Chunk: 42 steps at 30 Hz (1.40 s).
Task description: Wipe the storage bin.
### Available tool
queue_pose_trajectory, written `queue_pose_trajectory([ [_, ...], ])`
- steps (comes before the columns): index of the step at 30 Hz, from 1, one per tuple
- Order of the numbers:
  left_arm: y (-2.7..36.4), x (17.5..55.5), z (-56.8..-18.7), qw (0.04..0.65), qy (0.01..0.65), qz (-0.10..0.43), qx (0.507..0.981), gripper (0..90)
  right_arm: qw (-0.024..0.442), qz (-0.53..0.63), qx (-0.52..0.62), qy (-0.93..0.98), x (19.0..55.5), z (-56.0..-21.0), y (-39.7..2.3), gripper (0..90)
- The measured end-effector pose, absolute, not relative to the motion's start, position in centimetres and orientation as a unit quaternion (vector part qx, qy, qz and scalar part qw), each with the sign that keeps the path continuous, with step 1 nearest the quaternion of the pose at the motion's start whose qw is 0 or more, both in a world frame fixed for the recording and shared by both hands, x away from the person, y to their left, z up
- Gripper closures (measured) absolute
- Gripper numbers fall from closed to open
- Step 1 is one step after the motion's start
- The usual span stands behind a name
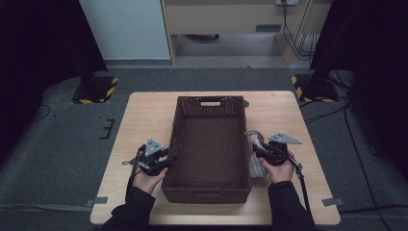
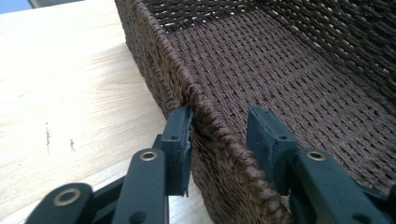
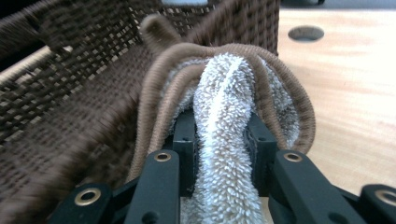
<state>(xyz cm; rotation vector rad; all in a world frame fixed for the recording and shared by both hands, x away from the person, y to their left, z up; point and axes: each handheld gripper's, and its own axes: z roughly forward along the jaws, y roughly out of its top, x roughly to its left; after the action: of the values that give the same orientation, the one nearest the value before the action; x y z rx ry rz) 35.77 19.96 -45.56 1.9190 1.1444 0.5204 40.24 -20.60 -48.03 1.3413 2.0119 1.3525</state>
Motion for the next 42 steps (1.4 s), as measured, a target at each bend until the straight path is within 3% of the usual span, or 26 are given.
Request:
queue_pose_trajectory([
  [12, 19.8, 35.6, -45.5, 0.41, 0.472, 0.21, 0.752, 63.9, 0.17, 0.428, 0.504, 0.731, 41.3, -51.4, -20.3, 71.3],
  [21, 20.2, 35.8, -45.5, 0.417, 0.447, 0.205, 0.764, 58.5, 0.197, 0.481, 0.492, 0.699, 40.2, -46.7, -23.0, 71.3],
  [28, 20.0, 35.5, -45.6, 0.418, 0.463, 0.207, 0.754, 61.4, 0.191, 0.531, 0.45, 0.692, 37.9, -43.3, -23.2, 71.3],
  [33, 20.0, 35.3, -45.6, 0.419, 0.462, 0.21, 0.753, 62.5, 0.175, 0.503, 0.439, 0.724, 37.5, -44.4, -21.3, 71.4],
  [42, 19.8, 36.2, -45.6, 0.413, 0.476, 0.221, 0.745, 63.6, 0.199, 0.499, 0.446, 0.715, 39.1, -45.8, -20.0, 72.3],
])
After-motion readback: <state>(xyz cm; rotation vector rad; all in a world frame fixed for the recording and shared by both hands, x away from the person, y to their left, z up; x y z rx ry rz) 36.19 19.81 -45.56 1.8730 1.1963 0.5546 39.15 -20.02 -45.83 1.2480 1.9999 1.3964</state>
